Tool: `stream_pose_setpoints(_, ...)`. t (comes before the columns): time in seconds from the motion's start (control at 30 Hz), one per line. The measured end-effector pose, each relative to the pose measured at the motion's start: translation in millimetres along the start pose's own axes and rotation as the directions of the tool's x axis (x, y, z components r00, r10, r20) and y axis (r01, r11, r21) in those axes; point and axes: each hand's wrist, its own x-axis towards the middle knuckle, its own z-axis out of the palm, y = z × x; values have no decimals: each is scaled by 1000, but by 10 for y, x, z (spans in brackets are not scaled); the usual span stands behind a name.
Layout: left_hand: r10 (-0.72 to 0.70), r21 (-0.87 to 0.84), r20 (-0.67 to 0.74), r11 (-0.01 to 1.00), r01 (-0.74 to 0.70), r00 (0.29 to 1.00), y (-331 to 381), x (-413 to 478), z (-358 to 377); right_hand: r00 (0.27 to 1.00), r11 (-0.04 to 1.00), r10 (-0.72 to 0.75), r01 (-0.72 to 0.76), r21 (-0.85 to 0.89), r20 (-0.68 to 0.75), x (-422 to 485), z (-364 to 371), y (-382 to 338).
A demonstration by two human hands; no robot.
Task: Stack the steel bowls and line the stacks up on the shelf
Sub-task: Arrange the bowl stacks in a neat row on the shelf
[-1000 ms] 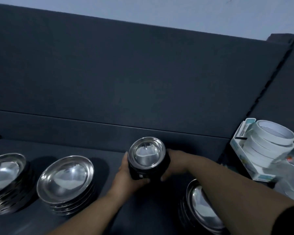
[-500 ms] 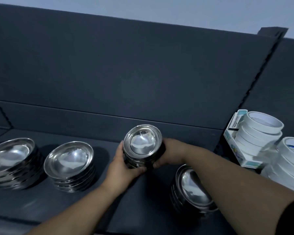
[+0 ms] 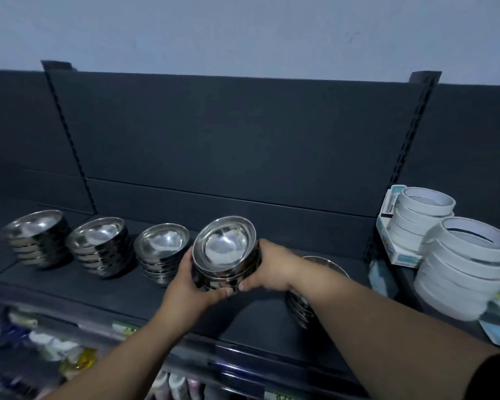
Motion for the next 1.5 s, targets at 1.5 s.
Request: stream_pose_setpoints(1.5, -71, 130, 404, 991, 20, 912, -775, 740, -193, 830, 866, 354, -116, 487, -431, 276, 1233, 565)
